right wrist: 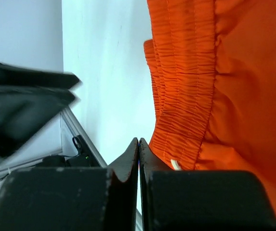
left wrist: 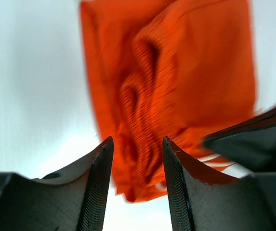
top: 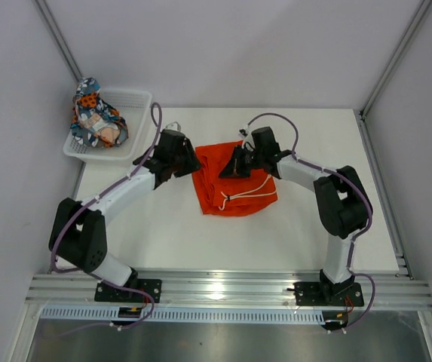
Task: Fold and stack the shorts
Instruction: Fold the shorts, then neatly place the folded shorts to the corner, then grab the shorts from the pile
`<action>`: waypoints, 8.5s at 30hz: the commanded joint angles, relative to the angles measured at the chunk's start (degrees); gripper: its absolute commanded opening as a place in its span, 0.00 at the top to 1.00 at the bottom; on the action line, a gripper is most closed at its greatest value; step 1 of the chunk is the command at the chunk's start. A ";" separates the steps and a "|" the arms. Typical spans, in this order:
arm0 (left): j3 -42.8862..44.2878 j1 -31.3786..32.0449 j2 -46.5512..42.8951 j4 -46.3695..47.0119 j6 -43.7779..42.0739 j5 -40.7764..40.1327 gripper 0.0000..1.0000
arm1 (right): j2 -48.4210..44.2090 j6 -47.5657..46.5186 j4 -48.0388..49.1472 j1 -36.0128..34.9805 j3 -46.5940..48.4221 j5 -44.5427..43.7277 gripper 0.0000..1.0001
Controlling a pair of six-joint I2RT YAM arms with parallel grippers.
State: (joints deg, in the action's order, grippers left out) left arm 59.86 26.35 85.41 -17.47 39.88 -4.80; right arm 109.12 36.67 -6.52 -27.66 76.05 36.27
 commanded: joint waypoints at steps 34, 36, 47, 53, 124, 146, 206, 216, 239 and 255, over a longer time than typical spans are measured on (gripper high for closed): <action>10.11 -1.30 24.63 10.44 -2.00 5.77 0.73 | -14.80 -2.37 9.62 -7.59 -13.48 -14.38 0.70; 10.54 -1.30 24.55 10.27 -2.43 5.41 0.73 | -15.08 -4.05 3.40 -4.53 -11.03 -15.96 0.59; 18.71 -1.39 17.87 0.26 -6.65 2.77 0.47 | -9.46 -12.32 -7.80 11.92 -1.96 -13.69 0.20; 17.75 -1.39 11.90 -3.00 -7.01 2.95 0.44 | 0.11 -15.04 -8.06 17.37 2.34 -10.08 0.24; -29.26 -7.19 -27.76 3.14 -5.60 6.10 0.12 | -11.56 -12.32 -1.30 1.47 -23.58 -12.28 0.24; -31.91 -10.00 -12.02 15.36 -5.86 13.15 0.29 | -9.63 -13.90 -4.89 -1.69 -20.69 -20.70 0.66; 39.81 45.20 51.53 27.32 3.98 -0.12 0.91 | -25.19 -10.13 -21.34 47.43 -24.55 -78.81 1.00; 43.42 40.45 53.02 24.77 3.10 2.77 0.88 | -18.77 -2.92 -25.03 48.49 -22.00 -83.29 0.78; 34.02 40.46 42.32 26.44 4.86 3.74 0.19 | -35.81 -16.36 -19.15 50.25 -19.98 -50.19 0.02; 2.48 21.22 6.28 15.13 2.58 -5.04 0.01 | -42.42 -9.06 -10.53 39.21 -19.45 -29.76 0.00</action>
State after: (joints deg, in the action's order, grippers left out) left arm 66.46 52.95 98.15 3.03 44.56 -5.93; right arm 66.81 25.65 -20.36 16.25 54.37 5.41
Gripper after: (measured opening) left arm 0.990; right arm 0.993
